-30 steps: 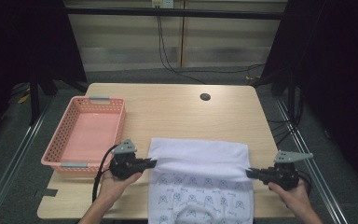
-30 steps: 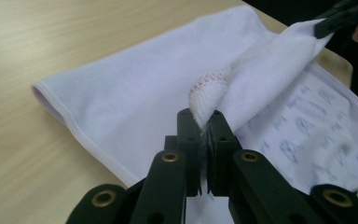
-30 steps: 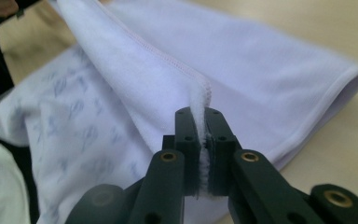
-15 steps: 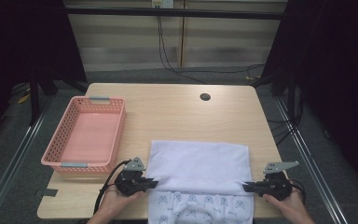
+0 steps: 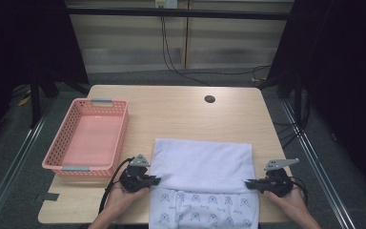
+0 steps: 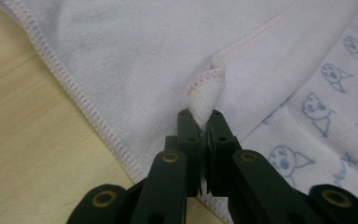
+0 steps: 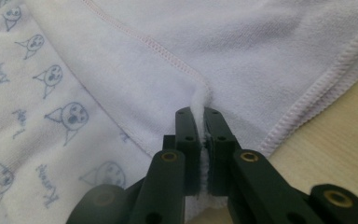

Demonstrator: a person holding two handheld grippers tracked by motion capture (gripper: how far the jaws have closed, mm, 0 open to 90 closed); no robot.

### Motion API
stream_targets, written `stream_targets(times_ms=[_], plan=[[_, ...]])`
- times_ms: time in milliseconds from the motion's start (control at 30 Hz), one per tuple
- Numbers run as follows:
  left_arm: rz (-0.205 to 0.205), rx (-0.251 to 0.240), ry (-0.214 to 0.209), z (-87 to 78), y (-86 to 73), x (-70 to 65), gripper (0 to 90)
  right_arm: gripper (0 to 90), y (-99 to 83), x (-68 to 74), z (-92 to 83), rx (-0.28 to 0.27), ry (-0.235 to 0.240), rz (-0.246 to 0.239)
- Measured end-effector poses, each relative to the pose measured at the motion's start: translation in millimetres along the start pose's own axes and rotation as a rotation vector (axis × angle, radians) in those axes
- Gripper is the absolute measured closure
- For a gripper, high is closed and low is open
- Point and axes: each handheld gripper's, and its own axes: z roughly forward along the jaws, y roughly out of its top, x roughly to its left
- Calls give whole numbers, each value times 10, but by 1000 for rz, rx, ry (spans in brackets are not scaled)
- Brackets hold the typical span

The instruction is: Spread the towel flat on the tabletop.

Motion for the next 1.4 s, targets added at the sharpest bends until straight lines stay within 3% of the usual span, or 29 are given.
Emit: stream_targets(times_ms=[133,300,533,633,700,833,867,933,1000,1100,1233,1400], plan=[[19,3,43,35,67,28,870,867,24,-28,18,-11,-18,5],[7,0,66,119,204,172,870,866,112,-124,68,-20,-38,23],[-34,-40,84,204,306,325,870,866,274,-326,173,-48,-68,59],[-42,-51,89,234,346,391,870,866,335,-382,212,-54,-85,63],[-71,-56,77,249,369,437,869,866,368,-423,232,-58,-86,65],[-71,-62,108,291,431,478,870,866,438,-497,281,-67,-92,50],[-80,-68,105,302,441,513,870,867,448,-510,285,-67,-92,55],[-140,-73,87,318,474,572,870,867,475,-552,304,-73,-97,56],[-122,-80,117,348,519,609,870,867,527,-587,331,-71,-111,54],[-135,-98,123,386,560,674,870,867,604,-648,379,-73,-126,57],[-168,-108,118,430,629,773,869,867,653,-768,408,-87,-113,84],[-170,-81,167,486,780,895,870,867,823,-879,503,-75,-146,90]])
